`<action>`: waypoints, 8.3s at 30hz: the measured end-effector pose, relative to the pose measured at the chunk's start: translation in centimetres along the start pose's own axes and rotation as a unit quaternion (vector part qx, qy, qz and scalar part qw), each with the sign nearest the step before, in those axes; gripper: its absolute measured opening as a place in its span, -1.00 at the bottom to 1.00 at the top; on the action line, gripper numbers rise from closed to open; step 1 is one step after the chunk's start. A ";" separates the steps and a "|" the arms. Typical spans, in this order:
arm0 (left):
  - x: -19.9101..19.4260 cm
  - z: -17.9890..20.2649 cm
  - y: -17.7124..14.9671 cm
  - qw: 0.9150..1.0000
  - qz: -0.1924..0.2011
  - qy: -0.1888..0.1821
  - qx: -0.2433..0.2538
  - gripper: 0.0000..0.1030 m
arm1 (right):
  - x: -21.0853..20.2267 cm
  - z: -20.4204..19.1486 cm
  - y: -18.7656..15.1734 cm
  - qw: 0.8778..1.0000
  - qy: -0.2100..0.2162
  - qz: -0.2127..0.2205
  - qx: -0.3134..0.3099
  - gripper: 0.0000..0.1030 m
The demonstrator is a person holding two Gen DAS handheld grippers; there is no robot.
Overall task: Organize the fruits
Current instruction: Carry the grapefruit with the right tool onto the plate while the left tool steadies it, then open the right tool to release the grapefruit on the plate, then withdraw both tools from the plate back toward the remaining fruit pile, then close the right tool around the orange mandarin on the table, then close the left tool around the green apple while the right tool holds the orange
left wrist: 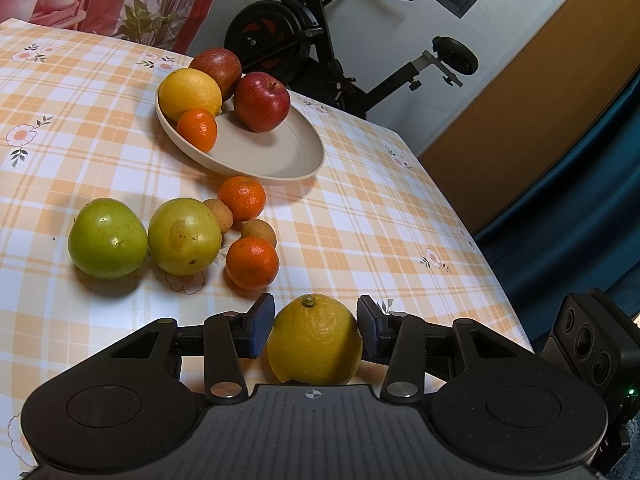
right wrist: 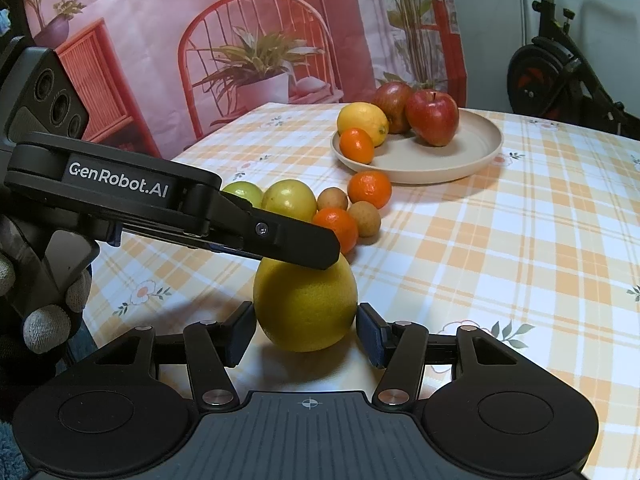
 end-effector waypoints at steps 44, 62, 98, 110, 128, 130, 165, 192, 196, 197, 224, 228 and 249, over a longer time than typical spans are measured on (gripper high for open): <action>8.7 1.8 17.3 0.996 0.002 0.032 0.085 -0.07 | 5.2 11.4 14.9 0.998 -0.033 0.059 -0.016 -0.02; 14.2 -0.6 21.0 0.993 -0.033 0.061 0.092 -0.07 | 11.5 15.9 17.0 0.997 -0.047 0.039 -0.047 -0.02; 7.4 -1.4 19.6 0.990 0.015 0.112 0.083 -0.06 | 9.7 14.0 14.8 0.992 -0.103 0.020 -0.066 0.22; 2.6 -2.7 17.5 0.986 0.046 0.144 0.074 -0.06 | 7.4 12.9 13.4 0.992 -0.112 0.047 -0.036 0.22; -4.9 -4.8 12.2 0.973 0.106 0.201 0.047 -0.06 | 3.1 7.2 7.2 0.985 -0.096 0.136 0.043 0.22; -5.6 -5.0 11.6 0.970 0.113 0.210 0.044 -0.06 | 2.6 6.3 7.0 0.983 -0.103 0.148 0.032 0.22; -8.2 -5.5 5.1 0.952 0.142 0.263 0.066 0.10 | 2.0 3.3 5.0 0.986 -0.094 0.135 0.000 0.28; -7.8 -6.3 5.0 0.956 0.135 0.258 0.048 0.10 | 4.0 0.2 4.0 0.994 -0.056 0.081 -0.039 -0.33; -7.5 -6.3 4.8 0.957 0.129 0.254 0.050 0.10 | 4.4 0.0 3.9 0.995 -0.057 0.069 -0.047 -0.33; -7.4 -6.3 4.8 0.958 0.127 0.253 0.050 0.10 | 4.6 -0.1 3.9 0.995 -0.058 0.066 -0.050 -0.33; -6.5 -6.3 4.4 0.966 0.114 0.227 0.040 0.10 | 3.2 1.6 4.4 0.992 -0.060 0.113 -0.005 -0.40; -6.2 -6.2 4.2 0.969 0.108 0.220 0.041 0.10 | 3.1 2.4 4.5 0.991 -0.066 0.117 0.016 -0.40; -4.8 -7.0 3.8 0.975 0.094 0.198 0.030 0.12 | 3.1 4.1 4.5 0.988 -0.073 0.118 0.062 -0.40</action>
Point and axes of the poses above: each gripper's, at about its wrist camera, not at the fingertips, and x roughly the way its jaws point, z to its right, y to its top, the point moved 8 cm from there along x, roughly the way its jaws point, and after that the axes turned 9 degrees about -y, right-handed, at the moved point
